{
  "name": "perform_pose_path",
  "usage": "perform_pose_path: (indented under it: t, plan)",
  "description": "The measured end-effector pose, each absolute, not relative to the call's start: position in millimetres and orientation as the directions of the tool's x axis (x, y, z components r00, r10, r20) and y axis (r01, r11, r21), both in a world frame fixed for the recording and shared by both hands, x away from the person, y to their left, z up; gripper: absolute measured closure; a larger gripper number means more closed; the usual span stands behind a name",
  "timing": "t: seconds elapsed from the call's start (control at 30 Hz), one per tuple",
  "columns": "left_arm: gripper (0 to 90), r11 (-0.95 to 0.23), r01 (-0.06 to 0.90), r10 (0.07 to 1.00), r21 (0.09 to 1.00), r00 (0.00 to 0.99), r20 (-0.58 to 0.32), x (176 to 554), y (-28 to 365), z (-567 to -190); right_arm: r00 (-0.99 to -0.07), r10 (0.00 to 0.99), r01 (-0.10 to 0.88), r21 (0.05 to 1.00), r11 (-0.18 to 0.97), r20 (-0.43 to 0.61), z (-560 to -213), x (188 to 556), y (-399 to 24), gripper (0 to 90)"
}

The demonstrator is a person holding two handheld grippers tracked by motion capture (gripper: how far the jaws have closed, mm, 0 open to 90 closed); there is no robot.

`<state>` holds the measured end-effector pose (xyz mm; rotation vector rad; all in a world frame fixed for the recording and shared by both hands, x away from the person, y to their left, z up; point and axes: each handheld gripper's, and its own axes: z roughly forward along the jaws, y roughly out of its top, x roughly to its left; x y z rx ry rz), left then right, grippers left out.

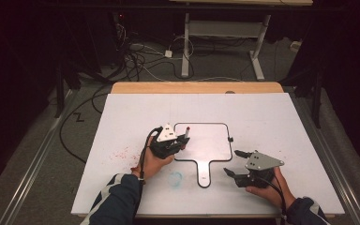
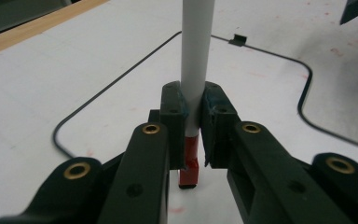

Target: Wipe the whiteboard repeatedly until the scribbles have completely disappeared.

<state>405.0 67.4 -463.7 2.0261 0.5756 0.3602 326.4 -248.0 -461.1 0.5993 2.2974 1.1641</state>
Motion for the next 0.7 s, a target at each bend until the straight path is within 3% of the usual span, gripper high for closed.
perform_pose_path:
  t: [0.23, 0.53, 0.7]
  plan:
    - [79.1, -0.433, 0.214, 0.472, 0.876, 0.882, 0.018, 399, 43, -464, -0.780, 0.585, 0.163, 0.829, 0.535, -0.224, -461, 327, -250, 27.9]
    - [79.0, -0.381, 0.276, 0.584, 0.882, 0.812, -0.002, 424, 66, -466, -0.782, 0.581, 0.162, 0.827, 0.539, -0.226, -462, 327, -249, 27.9]
    - [79.1, -0.402, 0.281, 0.583, 0.871, 0.813, 0.007, 419, 76, -464, -0.781, 0.584, 0.167, 0.826, 0.538, -0.223, -462, 327, -250, 27.9]
